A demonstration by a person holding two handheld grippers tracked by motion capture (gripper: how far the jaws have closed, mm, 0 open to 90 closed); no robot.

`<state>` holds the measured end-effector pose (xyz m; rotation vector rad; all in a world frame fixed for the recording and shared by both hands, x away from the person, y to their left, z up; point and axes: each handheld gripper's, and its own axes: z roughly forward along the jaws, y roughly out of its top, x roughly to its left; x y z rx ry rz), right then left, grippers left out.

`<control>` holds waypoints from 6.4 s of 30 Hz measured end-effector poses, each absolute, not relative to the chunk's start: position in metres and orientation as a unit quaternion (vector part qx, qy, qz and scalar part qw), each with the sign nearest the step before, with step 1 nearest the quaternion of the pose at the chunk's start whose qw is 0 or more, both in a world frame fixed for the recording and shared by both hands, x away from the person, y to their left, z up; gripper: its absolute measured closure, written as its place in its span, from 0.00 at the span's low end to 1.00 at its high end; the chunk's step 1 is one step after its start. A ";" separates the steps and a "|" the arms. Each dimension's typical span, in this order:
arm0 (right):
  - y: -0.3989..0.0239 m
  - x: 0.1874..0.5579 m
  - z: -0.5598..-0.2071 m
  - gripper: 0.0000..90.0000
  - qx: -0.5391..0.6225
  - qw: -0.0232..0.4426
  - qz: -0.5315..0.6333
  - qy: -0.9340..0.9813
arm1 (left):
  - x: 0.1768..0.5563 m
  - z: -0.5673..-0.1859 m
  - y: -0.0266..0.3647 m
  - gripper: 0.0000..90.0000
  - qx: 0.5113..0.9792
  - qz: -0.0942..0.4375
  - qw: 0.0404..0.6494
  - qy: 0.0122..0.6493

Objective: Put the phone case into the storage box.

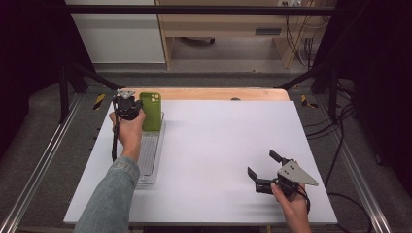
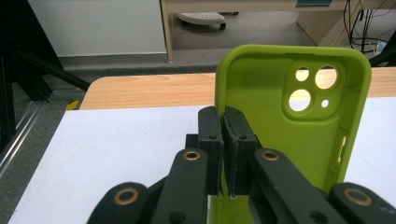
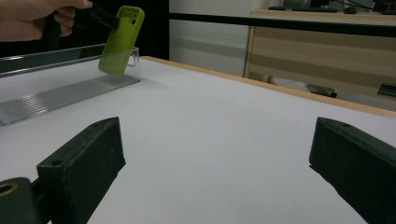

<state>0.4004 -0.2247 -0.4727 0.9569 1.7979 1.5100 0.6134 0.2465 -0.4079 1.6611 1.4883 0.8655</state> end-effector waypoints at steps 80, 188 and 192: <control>-0.224 0.400 -0.473 0.04 0.359 0.296 0.561 0.684 | 0.573 -0.389 0.237 0.11 0.684 0.326 0.415 0.503; -0.224 0.398 -0.472 0.04 0.359 0.299 0.560 0.684 | 0.453 -0.358 0.222 0.05 0.681 0.282 0.573 0.357; -0.224 0.398 -0.472 0.04 0.359 0.300 0.560 0.684 | 0.450 -0.356 0.230 0.05 0.678 0.289 0.575 0.355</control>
